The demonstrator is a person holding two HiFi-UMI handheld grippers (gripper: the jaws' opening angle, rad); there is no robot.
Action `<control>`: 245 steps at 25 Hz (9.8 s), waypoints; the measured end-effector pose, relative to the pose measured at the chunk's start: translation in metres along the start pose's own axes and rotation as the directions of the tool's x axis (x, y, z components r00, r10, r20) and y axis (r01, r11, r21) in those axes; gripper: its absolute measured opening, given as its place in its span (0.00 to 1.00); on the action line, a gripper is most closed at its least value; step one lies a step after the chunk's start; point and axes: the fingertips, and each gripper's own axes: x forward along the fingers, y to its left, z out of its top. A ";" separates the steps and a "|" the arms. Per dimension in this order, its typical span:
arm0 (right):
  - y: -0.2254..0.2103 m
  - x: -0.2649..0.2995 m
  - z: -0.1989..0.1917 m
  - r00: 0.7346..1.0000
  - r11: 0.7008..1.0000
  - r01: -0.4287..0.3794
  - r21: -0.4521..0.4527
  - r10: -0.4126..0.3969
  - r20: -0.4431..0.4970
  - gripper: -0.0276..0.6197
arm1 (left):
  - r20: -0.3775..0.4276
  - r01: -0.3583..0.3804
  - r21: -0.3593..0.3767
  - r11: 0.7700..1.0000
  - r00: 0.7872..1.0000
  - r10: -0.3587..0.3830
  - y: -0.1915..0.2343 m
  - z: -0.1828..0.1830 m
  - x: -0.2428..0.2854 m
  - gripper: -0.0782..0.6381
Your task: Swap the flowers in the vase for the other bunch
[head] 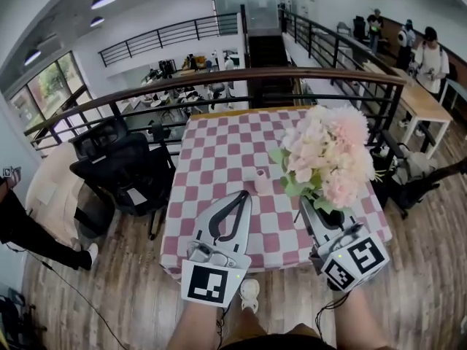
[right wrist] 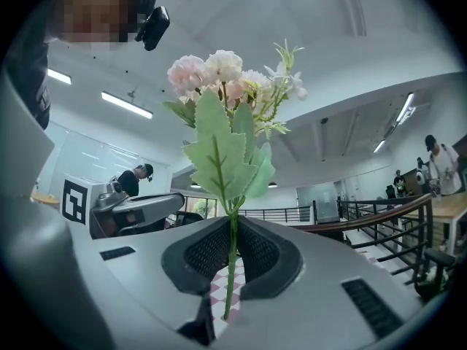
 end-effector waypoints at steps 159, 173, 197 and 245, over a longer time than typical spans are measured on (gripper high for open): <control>-0.170 0.295 -0.315 0.960 0.972 0.067 0.227 0.000 -0.281 0.13 | -0.348 0.212 -0.135 0.968 0.904 -0.246 0.114 -0.405 0.237 0.12; -0.163 0.291 -0.325 0.949 0.972 0.061 0.227 0.014 -0.315 0.25 | -0.350 0.206 -0.138 0.969 0.905 -0.242 0.113 -0.406 0.236 0.12; -0.145 0.277 -0.343 0.942 0.971 0.070 0.229 0.011 -0.336 0.31 | -0.366 0.212 -0.163 0.964 0.894 -0.258 0.099 -0.422 0.216 0.12; -0.108 0.188 -0.309 0.966 0.979 0.029 0.202 0.024 -0.258 0.33 | -0.393 0.180 -0.136 0.974 0.893 -0.220 0.049 -0.380 0.152 0.12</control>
